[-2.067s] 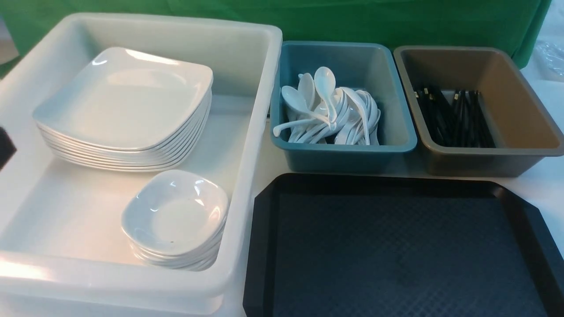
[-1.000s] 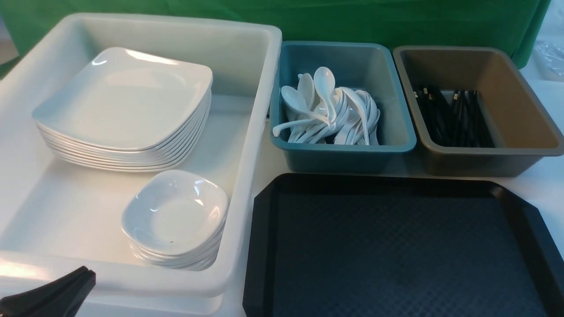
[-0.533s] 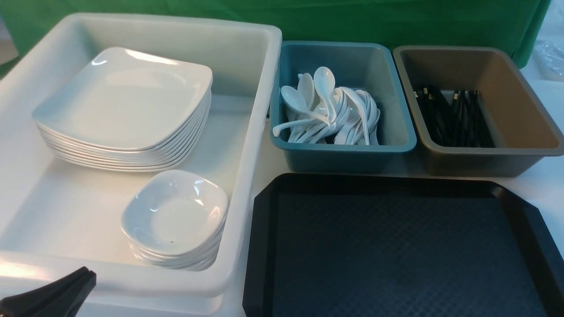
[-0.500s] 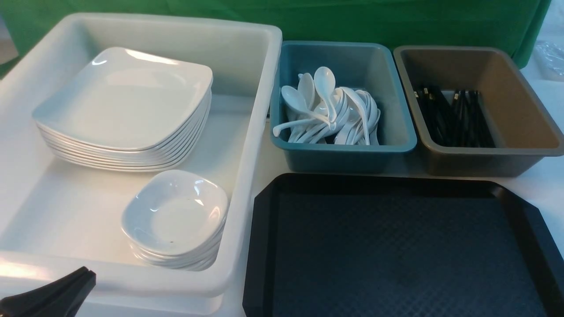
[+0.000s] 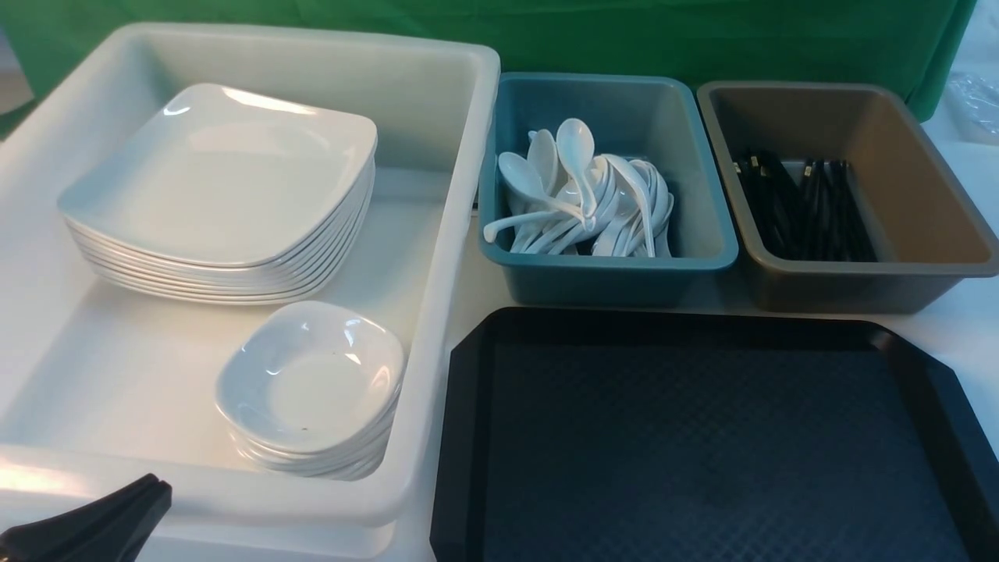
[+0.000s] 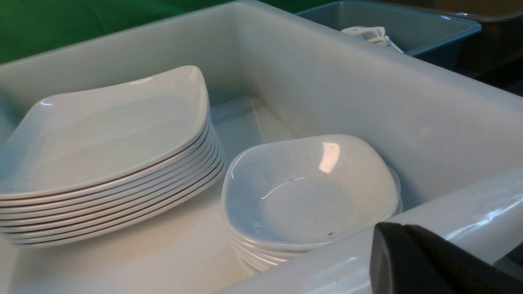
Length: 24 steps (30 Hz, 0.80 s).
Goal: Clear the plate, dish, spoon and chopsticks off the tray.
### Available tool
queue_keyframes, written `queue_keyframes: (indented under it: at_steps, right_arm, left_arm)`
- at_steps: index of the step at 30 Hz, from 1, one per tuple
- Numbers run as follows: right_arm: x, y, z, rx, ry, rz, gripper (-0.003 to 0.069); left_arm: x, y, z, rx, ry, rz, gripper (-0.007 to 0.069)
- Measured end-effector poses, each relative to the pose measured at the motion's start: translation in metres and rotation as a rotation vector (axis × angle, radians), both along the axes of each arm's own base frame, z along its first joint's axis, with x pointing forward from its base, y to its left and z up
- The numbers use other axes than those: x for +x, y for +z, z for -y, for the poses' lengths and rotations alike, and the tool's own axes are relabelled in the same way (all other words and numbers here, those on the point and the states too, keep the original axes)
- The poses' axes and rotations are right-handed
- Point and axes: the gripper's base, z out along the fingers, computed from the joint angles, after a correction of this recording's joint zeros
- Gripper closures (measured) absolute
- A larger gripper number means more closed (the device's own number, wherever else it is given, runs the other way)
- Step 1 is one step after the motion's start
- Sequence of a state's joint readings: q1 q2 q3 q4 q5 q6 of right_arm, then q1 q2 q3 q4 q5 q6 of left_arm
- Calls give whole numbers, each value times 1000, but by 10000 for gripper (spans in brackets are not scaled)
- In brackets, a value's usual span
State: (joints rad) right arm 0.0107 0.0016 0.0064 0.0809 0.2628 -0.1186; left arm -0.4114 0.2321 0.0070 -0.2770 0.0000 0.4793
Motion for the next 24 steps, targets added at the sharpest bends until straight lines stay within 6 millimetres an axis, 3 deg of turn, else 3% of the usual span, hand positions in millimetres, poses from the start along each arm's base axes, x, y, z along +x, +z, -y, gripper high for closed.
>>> queue_keyframes:
  at_steps: [19,24]
  right_arm:
    - [0,0,0,1,0,-3,620]
    - [0,0,0,1,0,-4,606]
  left_arm:
    - [1,2,0,54,-4,53,620]
    - [1,11,-11,-73,138,106,620]
